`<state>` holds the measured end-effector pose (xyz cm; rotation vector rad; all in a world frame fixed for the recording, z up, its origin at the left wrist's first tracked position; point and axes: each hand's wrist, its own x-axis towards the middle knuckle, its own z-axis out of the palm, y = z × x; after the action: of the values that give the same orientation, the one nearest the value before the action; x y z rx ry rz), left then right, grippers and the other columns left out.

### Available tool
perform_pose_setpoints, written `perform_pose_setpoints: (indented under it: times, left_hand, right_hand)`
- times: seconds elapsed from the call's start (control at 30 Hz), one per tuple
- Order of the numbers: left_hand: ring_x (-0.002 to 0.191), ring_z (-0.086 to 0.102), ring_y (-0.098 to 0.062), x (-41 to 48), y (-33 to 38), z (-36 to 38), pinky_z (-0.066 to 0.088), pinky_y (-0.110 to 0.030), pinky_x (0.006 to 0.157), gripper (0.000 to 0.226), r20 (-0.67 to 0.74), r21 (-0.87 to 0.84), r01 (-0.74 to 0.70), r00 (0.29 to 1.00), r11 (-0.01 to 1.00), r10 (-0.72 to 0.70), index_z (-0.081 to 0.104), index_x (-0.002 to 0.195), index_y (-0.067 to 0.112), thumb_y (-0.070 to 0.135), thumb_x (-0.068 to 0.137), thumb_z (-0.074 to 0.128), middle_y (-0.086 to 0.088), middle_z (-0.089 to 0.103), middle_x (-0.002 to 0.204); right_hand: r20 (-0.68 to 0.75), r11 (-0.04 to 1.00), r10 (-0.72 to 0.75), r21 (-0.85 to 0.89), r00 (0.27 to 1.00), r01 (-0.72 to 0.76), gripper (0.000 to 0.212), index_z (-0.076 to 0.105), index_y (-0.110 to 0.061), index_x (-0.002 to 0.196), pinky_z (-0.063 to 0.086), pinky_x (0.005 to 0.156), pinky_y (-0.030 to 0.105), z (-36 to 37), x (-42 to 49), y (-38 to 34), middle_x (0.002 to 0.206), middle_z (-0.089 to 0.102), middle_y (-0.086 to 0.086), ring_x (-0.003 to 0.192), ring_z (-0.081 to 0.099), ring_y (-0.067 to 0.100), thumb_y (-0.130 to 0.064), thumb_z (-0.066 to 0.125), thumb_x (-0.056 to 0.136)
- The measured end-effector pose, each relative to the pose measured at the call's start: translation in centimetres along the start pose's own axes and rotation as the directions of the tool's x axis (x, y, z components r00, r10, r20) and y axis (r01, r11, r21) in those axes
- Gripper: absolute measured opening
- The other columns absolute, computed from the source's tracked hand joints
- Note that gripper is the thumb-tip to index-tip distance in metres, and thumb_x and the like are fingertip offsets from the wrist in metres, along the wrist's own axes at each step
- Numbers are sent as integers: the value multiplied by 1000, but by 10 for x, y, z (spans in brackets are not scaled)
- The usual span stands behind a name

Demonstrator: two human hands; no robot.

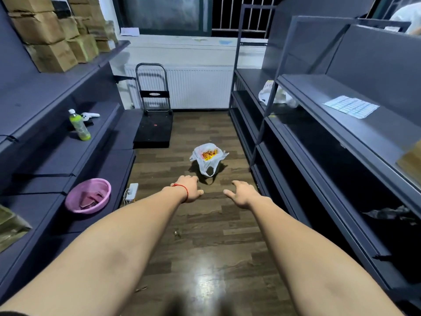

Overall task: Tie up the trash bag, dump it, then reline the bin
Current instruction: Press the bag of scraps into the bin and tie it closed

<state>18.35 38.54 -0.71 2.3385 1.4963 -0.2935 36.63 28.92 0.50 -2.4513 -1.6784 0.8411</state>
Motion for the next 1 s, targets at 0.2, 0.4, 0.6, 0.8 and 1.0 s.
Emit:
perform_pose_setpoints:
  times: [0.2, 0.4, 0.6, 0.8, 1.0]
  left_hand:
    - [131, 40, -33, 57, -25, -25, 38, -46, 107, 62, -6, 1, -22, 1000, 1000, 22, 41, 138, 12, 47, 89, 54, -15, 46, 140]
    - [133, 39, -33, 105, -33, -24, 37, -48, 108, 65, 36, -31, -27, 999, 999, 28, 40, 140, 13, 47, 87, 56, -13, 44, 143]
    - [132, 40, -32, 164, -29, -32, 37, -46, 108, 63, 44, -44, -14, 999, 999, 16, 41, 138, 11, 46, 88, 56, -14, 45, 142]
    - [132, 39, -31, 231, -20, -59, 37, -47, 108, 65, 54, -88, 37, 998, 995, -32, 40, 139, 13, 48, 86, 55, -12, 44, 142]
    - [132, 41, -32, 287, -1, -88, 36, -43, 110, 63, 29, -117, 67, 998, 991, -64, 40, 140, 11, 44, 89, 56, -15, 44, 142]
  right_hand:
    - [3, 999, 17, 30, 1000, -18, 70, 25, -19, 152, 29, 114, 50, -8, 51, -23, 157, 29, 10, 142, 29, 33, -57, 42, 95]
    - [46, 999, 41, 22, 998, -42, 72, 24, -20, 152, 26, 116, 51, -17, 95, -24, 158, 28, 9, 145, 24, 32, -58, 42, 94]
    - [63, 999, 38, -1, 997, -38, 72, 24, -20, 152, 27, 115, 52, -36, 160, -16, 157, 28, 9, 144, 25, 33, -59, 43, 94]
    - [73, 1000, 0, 3, 997, -1, 73, 25, -18, 151, 28, 115, 51, -74, 240, -11, 156, 30, 12, 143, 27, 34, -58, 45, 93]
    - [90, 998, -56, -19, 994, 58, 69, 28, -17, 150, 29, 114, 49, -114, 307, -2, 153, 34, 14, 141, 29, 34, -55, 45, 95]
